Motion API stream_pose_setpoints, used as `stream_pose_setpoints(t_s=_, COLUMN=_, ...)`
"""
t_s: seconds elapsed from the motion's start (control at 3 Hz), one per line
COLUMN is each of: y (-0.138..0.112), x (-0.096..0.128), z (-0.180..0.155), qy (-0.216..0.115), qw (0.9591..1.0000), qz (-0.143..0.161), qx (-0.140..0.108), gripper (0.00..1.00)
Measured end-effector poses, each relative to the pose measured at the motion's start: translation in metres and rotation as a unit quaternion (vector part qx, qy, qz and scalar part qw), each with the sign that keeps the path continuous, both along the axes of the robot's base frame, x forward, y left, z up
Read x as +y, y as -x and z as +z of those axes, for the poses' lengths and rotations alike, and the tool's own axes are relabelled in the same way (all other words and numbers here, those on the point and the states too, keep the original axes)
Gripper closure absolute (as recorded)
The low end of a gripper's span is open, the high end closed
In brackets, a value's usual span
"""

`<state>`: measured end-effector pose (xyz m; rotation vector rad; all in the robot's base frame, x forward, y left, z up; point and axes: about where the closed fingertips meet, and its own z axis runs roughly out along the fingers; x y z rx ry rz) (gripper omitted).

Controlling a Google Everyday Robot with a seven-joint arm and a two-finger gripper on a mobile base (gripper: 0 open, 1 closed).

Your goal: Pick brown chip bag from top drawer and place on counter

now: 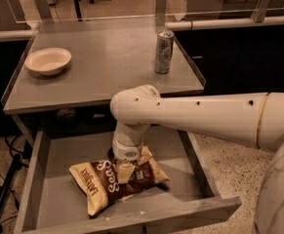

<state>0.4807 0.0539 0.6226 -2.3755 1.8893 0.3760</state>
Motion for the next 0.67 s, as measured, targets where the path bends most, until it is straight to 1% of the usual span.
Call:
stream_pose_setpoints(t_s=0.33, y=0.0000, x=0.0000, z=0.0002, qy=0.000, qw=1.0000, qz=0.000, qx=0.000, gripper=1.00)
stream_pose_setpoints(t_s=0.67, y=0.0000, x=0.0000, z=0.0072, qy=0.000, qw=1.0000, qz=0.000, qx=0.000, gripper=1.00)
